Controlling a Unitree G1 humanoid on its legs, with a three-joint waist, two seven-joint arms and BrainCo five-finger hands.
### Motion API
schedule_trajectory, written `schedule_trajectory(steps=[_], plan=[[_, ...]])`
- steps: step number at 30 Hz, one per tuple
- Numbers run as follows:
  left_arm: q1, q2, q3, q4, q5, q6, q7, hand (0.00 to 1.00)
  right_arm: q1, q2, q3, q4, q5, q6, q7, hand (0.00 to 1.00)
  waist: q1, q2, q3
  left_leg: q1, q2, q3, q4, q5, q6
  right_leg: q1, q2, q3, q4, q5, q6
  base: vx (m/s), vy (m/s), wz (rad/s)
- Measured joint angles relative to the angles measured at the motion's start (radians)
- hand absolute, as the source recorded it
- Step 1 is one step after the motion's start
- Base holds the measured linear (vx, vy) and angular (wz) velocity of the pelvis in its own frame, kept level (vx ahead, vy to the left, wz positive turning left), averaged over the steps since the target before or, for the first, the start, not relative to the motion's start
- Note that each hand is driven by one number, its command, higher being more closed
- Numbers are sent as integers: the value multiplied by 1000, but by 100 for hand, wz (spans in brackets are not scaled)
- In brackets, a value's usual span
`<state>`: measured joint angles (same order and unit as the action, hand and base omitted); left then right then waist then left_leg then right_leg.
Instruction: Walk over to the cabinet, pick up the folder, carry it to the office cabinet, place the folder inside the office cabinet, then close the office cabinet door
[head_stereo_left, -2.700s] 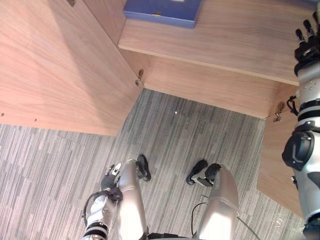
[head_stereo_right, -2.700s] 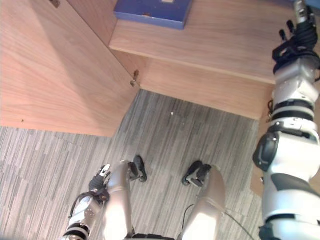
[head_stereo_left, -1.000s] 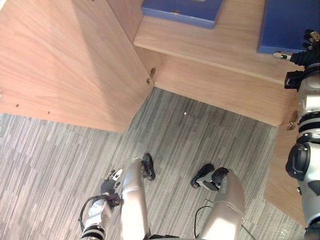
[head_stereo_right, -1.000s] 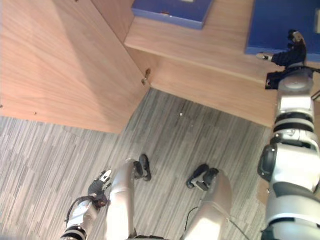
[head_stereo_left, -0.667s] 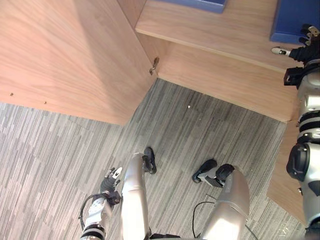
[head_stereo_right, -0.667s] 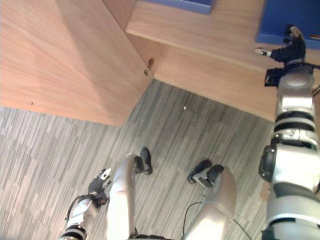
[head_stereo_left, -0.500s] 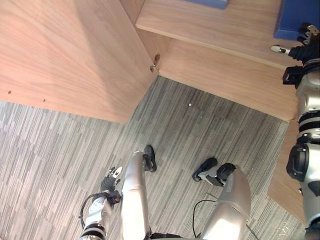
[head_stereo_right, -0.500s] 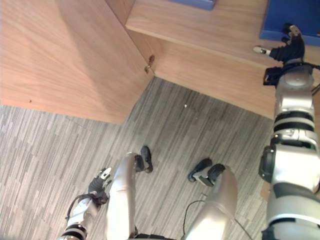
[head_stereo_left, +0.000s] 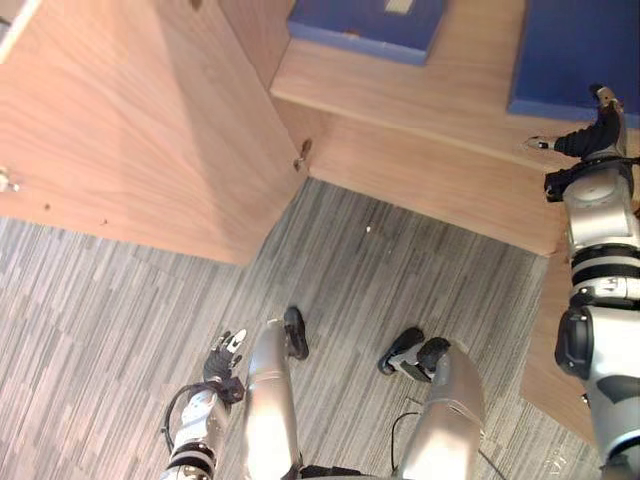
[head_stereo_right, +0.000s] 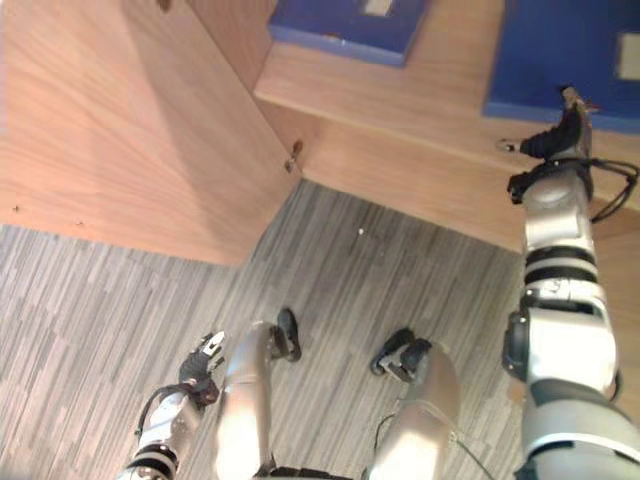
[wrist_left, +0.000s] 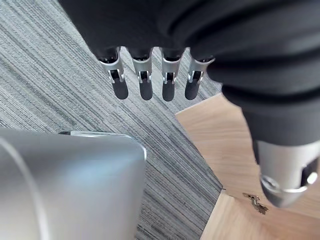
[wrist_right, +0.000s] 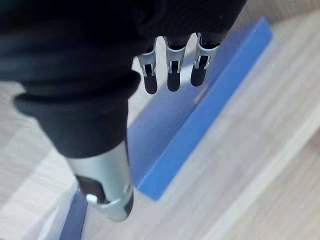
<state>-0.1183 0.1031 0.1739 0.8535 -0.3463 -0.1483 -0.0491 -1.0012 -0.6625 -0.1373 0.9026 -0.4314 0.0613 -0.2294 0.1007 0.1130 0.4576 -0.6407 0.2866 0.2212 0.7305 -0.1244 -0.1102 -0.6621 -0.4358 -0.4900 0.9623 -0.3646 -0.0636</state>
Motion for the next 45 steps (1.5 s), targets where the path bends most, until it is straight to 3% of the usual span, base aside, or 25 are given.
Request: schedule_trajectory(steps=[4, 8, 12, 16, 20, 24, 28, 31, 32, 33, 34, 35, 36, 39, 41, 45], plan=[[27, 1, -12, 2, 15, 0, 2, 0, 96, 36, 5, -9, -69, 5, -20, 0, -14, -6, 0, 154, -5, 36, -148, 43, -7, 134, 53, -15, -147, 58, 22, 83, 36, -20], [60, 11, -19, 39, 50, 0, 4, 0, 235, 108, 59, -42, -163, 5, -20, 0, -34, -44, -41, 313, -34, 85, -338, 103, -12, 247, 95, -17, -295, 113, 47, 117, 31, -15], [103, 5, -40, 89, 105, 2, 18, 0, 396, 196, 101, -78, -220, -5, -11, 0, -46, -82, -140, 469, -60, 130, -516, 151, -20, 358, 137, -17, -423, 154, 71, 144, 28, -17], [139, -8, -40, 118, 153, 4, 26, 0, 548, 292, 98, -130, -208, -20, 4, 0, -63, -87, -236, 593, -80, 178, -641, 174, -18, 456, 180, -5, -551, 214, 100, 147, 82, -23], [139, -27, -52, 122, 206, 21, 57, 0, 722, 436, 38, -193, -5, -34, 24, 0, -86, -97, -311, 652, -100, 215, -676, 176, -17, 536, 204, 12, -689, 289, 126, 97, 130, -23], [133, -40, -58, 122, 271, 48, 73, 0, 925, 597, -39, -303, 245, -62, 24, 0, -104, -105, -346, 722, -104, 280, -681, 176, -17, 610, 241, 76, -824, 368, 126, 7, 56, -46], [131, -42, -73, 147, 310, 58, 86, 0, 1123, 660, -38, -424, 377, -84, 27, 0, -134, -108, -358, 817, -86, 350, -689, 168, -23, 663, 282, 151, -857, 389, 117, -80, -25, -69], [131, -43, -80, 179, 314, 60, 90, 0, 1247, 683, -35, -505, 422, -109, 54, 0, -142, -110, -370, 860, -33, 458, -629, 105, -40, 631, 343, 277, -849, 385, 109, -127, -73, -126], [134, -49, -81, 196, 314, 59, 91, 0, 1292, 685, -34, -533, 438, -126, 71, 0, -145, -116, -364, 869, -8, 501, -568, 42, -44, 604, 371, 342, -830, 383, 106, -185, -59, -170], [143, -69, -80, 220, 313, 59, 92, 0, 1333, 676, -32, -555, 455, -138, 87, 0, -146, -92, -371, 867, 8, 504, -536, -22, -58, 595, 414, 414, -850, 379, 112, -142, -46, -172], [141, -81, -79, 242, 313, 58, 93, 0, 1348, 669, -37, -564, 462, -142, 95, 0, -144, -67, -378, 865, 28, 511, -524, -29, -57, 580, 438, 453, -797, 372, 100, -23, -6, -154], [142, -80, -81, 254, 311, 56, 92, 0, 1389, 673, -39, -599, 491, -146, 109, 0, -174, -84, -369, 866, 11, 504, -496, -56, -66, 539, 448, 531, -634, 314, 87, 68, -2, -128], [137, -79, -85, 259, 310, 54, 93, 0, 1428, 673, -40, -631, 506, -157, 122, 0, -191, -95, -360, 870, -18, 485, -485, -60, -70, 531, 455, 597, -627, 254, 84, 37, -1, -119], [145, -92, -116, 264, 310, 51, 92, 0, 1486, 677, -69, -680, 536, -161, 142, 0, -216, -61, -364, 878, -64, 478, -539, -60, -53, 489, 495, 682, -633, 280, 93, 13, 14, -122], [148, -109, -152, 264, 310, 43, 89, 0, 1517, 706, -143, -735, 571, -161, 147, 0, -245, -44, -364, 910, -129, 516, -655, -4, -46, 448, 522, 759, -634, 316, 89, 70, 29, -104], [141, -114, -187, 256, 311, 38, 82, 0, 1525, 755, -236, -872, 583, -164, 129, 0, -275, -46, -343, 911, -161, 604, -672, -6, -33, 415, 545, 845, -660, 351, 109, -3, 21, -71]])
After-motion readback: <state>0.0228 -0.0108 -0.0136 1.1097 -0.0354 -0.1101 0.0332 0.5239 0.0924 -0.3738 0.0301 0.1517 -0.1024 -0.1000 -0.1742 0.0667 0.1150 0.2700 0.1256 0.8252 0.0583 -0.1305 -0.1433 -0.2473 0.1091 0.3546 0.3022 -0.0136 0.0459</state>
